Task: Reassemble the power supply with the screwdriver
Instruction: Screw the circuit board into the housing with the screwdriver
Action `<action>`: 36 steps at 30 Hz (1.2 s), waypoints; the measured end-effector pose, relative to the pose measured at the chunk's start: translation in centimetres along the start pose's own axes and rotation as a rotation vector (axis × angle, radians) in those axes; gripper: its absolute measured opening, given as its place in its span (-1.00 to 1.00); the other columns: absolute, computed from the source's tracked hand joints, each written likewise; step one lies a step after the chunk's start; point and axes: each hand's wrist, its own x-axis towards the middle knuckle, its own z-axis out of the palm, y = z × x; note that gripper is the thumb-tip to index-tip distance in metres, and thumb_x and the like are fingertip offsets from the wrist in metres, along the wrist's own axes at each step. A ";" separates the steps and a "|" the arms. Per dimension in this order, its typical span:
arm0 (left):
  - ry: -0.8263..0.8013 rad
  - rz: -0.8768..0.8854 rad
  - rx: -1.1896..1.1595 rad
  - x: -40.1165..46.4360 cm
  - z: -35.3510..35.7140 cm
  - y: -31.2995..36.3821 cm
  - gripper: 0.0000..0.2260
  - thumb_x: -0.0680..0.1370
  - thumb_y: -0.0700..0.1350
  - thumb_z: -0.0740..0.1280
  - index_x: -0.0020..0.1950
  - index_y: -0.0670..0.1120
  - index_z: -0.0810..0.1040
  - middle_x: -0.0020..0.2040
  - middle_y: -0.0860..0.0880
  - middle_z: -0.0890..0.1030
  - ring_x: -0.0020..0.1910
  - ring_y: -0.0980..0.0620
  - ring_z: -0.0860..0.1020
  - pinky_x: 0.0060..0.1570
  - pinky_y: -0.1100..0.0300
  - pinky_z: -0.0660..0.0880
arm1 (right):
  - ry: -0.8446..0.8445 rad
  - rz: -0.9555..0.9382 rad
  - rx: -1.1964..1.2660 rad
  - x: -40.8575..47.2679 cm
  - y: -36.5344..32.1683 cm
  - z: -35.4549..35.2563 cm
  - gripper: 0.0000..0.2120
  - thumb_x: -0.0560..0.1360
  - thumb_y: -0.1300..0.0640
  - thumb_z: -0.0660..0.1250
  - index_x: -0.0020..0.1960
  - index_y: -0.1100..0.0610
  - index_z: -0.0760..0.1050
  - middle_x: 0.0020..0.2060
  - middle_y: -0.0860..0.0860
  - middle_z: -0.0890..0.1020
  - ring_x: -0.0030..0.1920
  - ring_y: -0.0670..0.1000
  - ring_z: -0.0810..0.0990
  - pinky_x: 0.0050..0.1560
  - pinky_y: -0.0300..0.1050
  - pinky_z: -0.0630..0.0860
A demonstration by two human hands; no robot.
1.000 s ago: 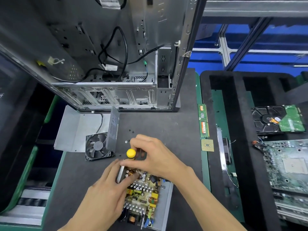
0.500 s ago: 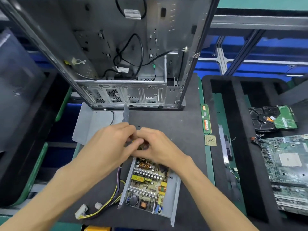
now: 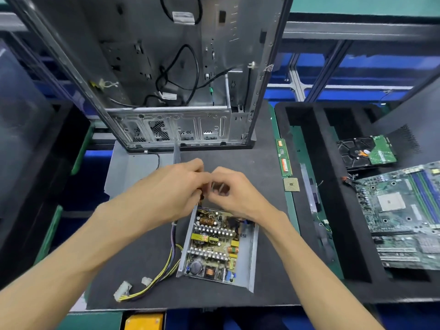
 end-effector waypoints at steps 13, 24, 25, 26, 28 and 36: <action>-0.076 0.106 -0.035 1.3 0.2 0.0 -0.83 0.54 -0.30 0.30 0.00 -0.04 0.55 0.00 0.04 0.50 0.06 0.00 0.47 0.05 0.10 0.42 | 0.102 0.025 -0.010 -0.6 1.1 0.9 -0.85 0.45 0.00 0.46 -0.16 0.05 0.54 -0.23 -0.05 0.55 -0.24 -0.11 0.49 -0.18 -0.13 0.48; -0.013 -0.032 0.067 1.7 0.4 0.8 -0.91 0.62 -0.02 0.27 0.01 0.00 0.38 -0.04 0.03 0.52 -0.05 -0.06 0.56 -0.09 0.06 0.49 | 0.186 -0.019 0.021 -1.3 1.8 2.1 -0.82 0.45 -0.01 0.42 -0.13 -0.21 0.42 -0.34 -0.19 0.50 -0.36 -0.12 0.43 -0.32 -0.33 0.36; -0.050 0.002 0.063 1.6 0.2 0.6 -0.95 0.61 -0.10 0.26 0.03 0.01 0.41 -0.03 0.05 0.48 -0.04 -0.04 0.54 -0.09 0.09 0.45 | 0.178 -0.026 0.025 -1.3 1.7 2.2 -0.81 0.46 0.00 0.41 -0.14 -0.23 0.41 -0.34 -0.19 0.50 -0.36 -0.12 0.44 -0.31 -0.35 0.37; -0.089 0.019 0.050 1.5 0.0 0.4 -0.91 0.60 -0.16 0.25 0.06 0.02 0.44 -0.02 0.06 0.45 -0.05 -0.03 0.52 -0.11 0.11 0.43 | 0.179 -0.028 0.027 -1.3 1.7 2.3 -0.79 0.46 0.02 0.40 -0.17 -0.23 0.40 -0.33 -0.18 0.51 -0.36 -0.12 0.45 -0.29 -0.34 0.37; -0.107 0.037 0.006 1.3 -0.2 0.3 -0.86 0.58 -0.17 0.26 0.10 0.03 0.46 -0.02 0.08 0.44 -0.05 -0.01 0.52 -0.10 0.12 0.43 | 0.187 -0.011 0.043 -1.2 2.0 2.2 -0.79 0.46 0.03 0.42 -0.21 -0.19 0.41 -0.33 -0.15 0.50 -0.34 -0.13 0.44 -0.27 -0.30 0.37; -0.091 -0.048 0.052 1.4 -0.3 0.6 -0.95 0.58 -0.06 0.32 0.01 0.05 0.47 -0.09 0.04 0.49 -0.04 -0.07 0.56 -0.05 0.01 0.52 | 0.150 0.025 0.105 -1.4 1.6 2.0 -0.85 0.44 0.04 0.46 -0.15 -0.08 0.48 -0.36 -0.15 0.49 -0.36 -0.16 0.38 -0.31 -0.32 0.35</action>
